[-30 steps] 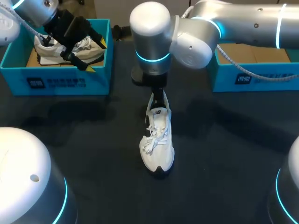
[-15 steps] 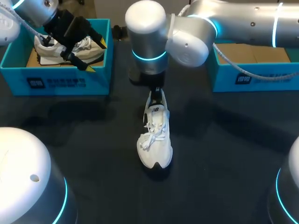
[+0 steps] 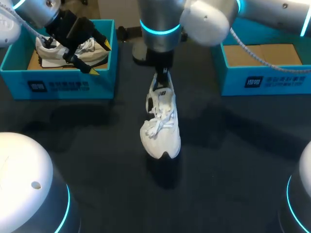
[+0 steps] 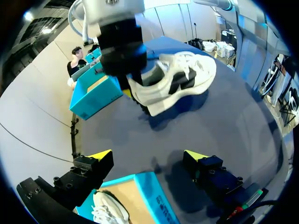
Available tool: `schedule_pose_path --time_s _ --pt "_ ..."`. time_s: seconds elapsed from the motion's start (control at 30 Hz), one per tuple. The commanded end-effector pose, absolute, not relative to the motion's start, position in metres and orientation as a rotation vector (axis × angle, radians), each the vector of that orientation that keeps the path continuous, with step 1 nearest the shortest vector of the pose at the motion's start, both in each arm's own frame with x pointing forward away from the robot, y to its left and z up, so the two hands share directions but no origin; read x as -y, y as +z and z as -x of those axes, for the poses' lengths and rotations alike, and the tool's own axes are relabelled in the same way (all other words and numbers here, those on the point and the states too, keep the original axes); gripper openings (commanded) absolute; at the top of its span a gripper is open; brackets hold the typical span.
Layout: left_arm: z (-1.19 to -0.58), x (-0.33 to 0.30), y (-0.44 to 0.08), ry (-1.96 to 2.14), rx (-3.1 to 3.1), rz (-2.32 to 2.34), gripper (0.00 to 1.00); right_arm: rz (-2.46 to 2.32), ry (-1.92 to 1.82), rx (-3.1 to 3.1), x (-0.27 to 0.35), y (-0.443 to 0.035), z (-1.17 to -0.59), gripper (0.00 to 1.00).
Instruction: Take the shoe out of the shoebox, open the shoe tongue, remove and reinsert the insole, then place the shoe into the shoebox
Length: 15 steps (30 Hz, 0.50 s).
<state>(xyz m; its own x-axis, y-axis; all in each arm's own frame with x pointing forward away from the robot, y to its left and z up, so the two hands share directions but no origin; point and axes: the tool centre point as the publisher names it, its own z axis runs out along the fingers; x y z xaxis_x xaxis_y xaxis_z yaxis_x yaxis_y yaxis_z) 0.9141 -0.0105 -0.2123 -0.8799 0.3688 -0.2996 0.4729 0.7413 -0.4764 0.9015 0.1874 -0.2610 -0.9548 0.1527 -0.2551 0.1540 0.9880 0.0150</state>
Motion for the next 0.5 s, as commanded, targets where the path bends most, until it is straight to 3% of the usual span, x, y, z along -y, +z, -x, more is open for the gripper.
schedule_pose_path --time_s 0.03,0.23,0.5 --pt "-0.913 0.01 -0.212 -0.824 -2.756 -0.672 1.0 -0.192 0.02 -2.87 -0.177 -0.202 -0.891 0.0" --pt "-0.913 0.01 -0.212 -0.824 -2.756 -0.672 1.0 -0.176 -0.014 -2.873 -0.173 -0.174 -0.895 0.0" --pt "-0.913 0.01 -0.212 -0.824 -2.756 -0.672 1.0 -0.201 -0.008 -2.861 -0.172 -0.172 -0.895 0.0"
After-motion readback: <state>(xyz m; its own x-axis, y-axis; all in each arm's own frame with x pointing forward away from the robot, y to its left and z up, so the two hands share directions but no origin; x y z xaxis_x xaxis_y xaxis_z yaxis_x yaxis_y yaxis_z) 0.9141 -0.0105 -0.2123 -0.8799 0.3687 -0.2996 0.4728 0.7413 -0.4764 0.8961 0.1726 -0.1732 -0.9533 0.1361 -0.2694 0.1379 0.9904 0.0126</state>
